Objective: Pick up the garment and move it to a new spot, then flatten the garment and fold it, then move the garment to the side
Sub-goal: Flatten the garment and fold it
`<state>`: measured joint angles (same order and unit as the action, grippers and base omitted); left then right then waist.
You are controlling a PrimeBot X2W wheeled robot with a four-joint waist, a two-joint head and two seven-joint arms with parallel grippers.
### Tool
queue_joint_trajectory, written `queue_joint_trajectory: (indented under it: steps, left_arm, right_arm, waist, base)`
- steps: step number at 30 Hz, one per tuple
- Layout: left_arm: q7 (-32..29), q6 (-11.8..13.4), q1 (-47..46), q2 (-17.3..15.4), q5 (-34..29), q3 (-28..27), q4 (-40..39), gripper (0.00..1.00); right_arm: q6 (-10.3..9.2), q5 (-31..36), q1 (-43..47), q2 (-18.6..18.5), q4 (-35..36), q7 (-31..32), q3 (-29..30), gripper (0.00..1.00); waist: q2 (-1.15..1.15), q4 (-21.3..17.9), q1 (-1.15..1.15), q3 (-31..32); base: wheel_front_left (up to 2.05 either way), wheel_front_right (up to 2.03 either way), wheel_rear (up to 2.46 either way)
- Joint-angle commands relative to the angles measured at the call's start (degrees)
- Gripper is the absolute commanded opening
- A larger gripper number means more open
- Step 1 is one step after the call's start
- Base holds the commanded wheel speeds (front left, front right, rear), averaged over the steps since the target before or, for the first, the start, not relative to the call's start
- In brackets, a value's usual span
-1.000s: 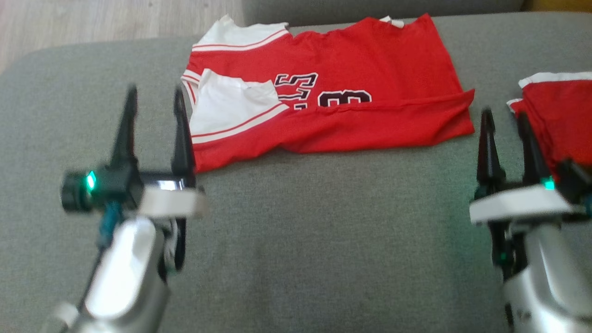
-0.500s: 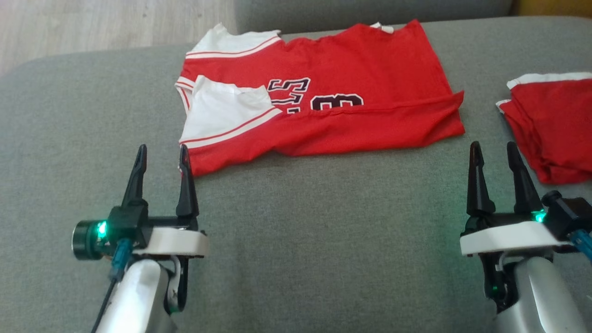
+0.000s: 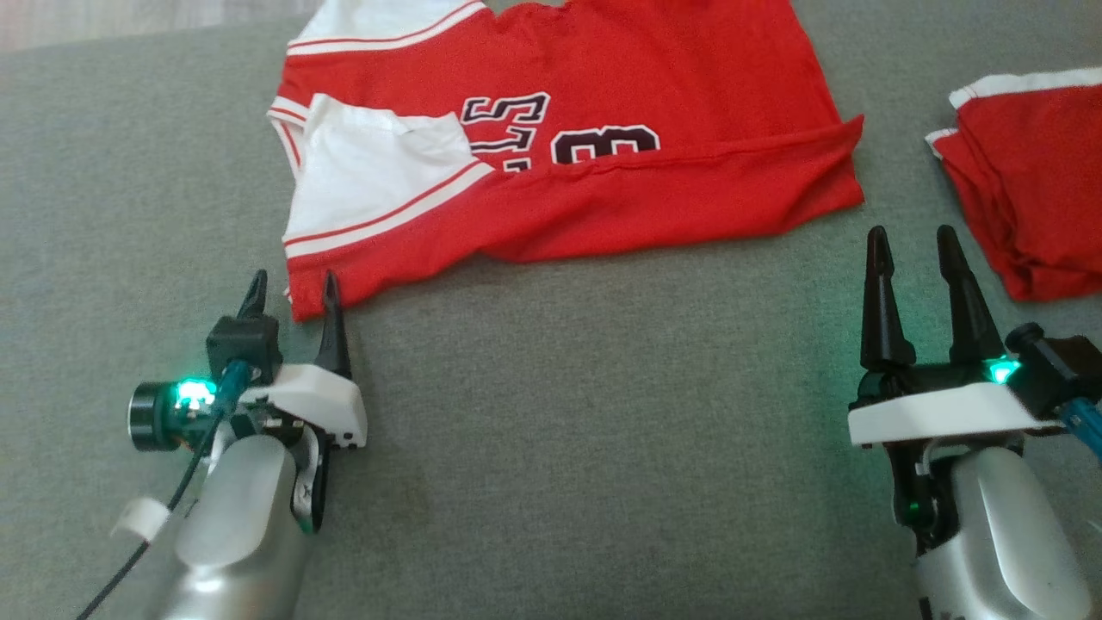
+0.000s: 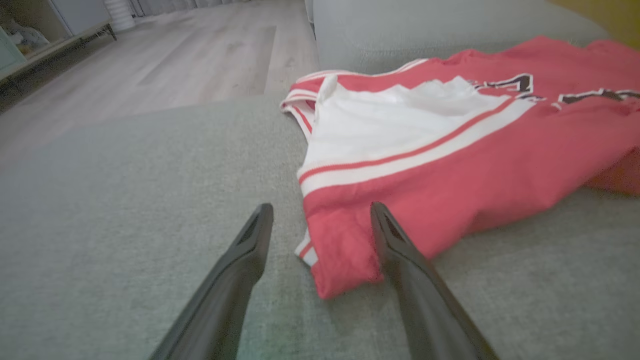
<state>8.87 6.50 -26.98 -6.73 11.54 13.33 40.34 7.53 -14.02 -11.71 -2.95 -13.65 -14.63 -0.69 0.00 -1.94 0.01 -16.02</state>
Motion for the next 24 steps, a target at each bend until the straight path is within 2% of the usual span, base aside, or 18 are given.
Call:
queue_joint_trajectory:
  steps: [1,4,7,11,12,13,14,15,19,24]
  left_arm:
    - [-0.8,-0.15,-2.23,-1.48,0.1,-1.37,-0.12,1.0]
    - [-3.56,0.27,-3.02,-1.5,0.41,-1.28,3.43,1.0]
    - [-3.71,1.96,-3.86,-1.7,0.52,-1.84,5.5,1.0]
    - [-4.08,2.35,-4.55,-1.7,1.01,-2.0,8.16,1.0]
    - [-4.27,2.09,-4.71,-1.69,1.22,-1.98,8.75,0.94]
    - [-4.26,1.76,-4.86,-1.66,1.47,-1.98,9.19,0.45]
    - [-4.05,1.41,-5.0,-1.66,1.66,-1.94,9.52,0.05]
    - [-3.65,1.07,-5.14,-1.71,1.82,-1.92,9.7,0.0]
    - [-0.97,0.69,-5.79,-1.62,2.44,-2.27,9.25,0.0]
    - [4.54,-0.37,-7.09,-1.04,2.61,-2.12,5.37,0.0]
  right_arm:
    - [-0.04,-0.5,-1.65,0.07,2.05,-0.37,-1.49,1.0]
    - [-0.04,-0.74,-1.9,0.07,1.98,-0.37,-1.81,1.0]
    - [-0.04,-0.99,-1.98,0.07,1.84,-0.37,-2.01,1.0]
    - [-0.04,-1.06,-2.05,0.07,1.56,-0.37,-1.95,1.0]
    - [-0.04,-0.99,-2.07,0.07,1.51,-0.37,-2.01,1.0]
    - [-0.04,-0.94,-2.08,0.07,1.49,-0.37,-2.02,1.0]
    - [-0.04,-0.93,-2.09,0.07,1.46,-0.37,-1.96,1.0]
    - [-0.04,-0.9,-2.11,0.07,1.38,-0.37,-1.9,1.0]
    - [-0.04,0.37,-2.13,0.07,0.35,-0.37,-2.39,1.0]
    - [-0.04,3.31,-4.84,0.07,-4.97,0.41,-1.41,1.0]
  waist:
    - [0.0,-0.6,-0.01,-0.59]
    - [0.0,-1.07,-0.01,-0.89]
    - [0.0,-1.35,-0.01,-0.9]
    - [0.0,-1.42,-0.01,-0.88]
    - [0.0,-1.42,-0.01,-0.85]
    - [0.0,-1.4,-0.01,-0.81]
    - [0.0,-1.35,-0.01,-0.75]
    - [0.0,-1.29,-0.01,-0.68]
    - [0.0,-0.74,-0.01,-0.3]
    - [0.0,0.6,-0.01,-0.08]
  base:
    - [0.0,0.0,0.0]
    - [0.0,0.0,0.0]
    - [0.0,0.0,0.0]
    - [0.0,0.0,0.0]
    - [0.0,0.0,0.0]
    - [0.0,0.0,0.0]
    - [0.0,0.0,0.0]
    - [0.0,0.0,0.0]
    - [0.0,0.0,0.0]
    - [0.0,0.0,0.0]
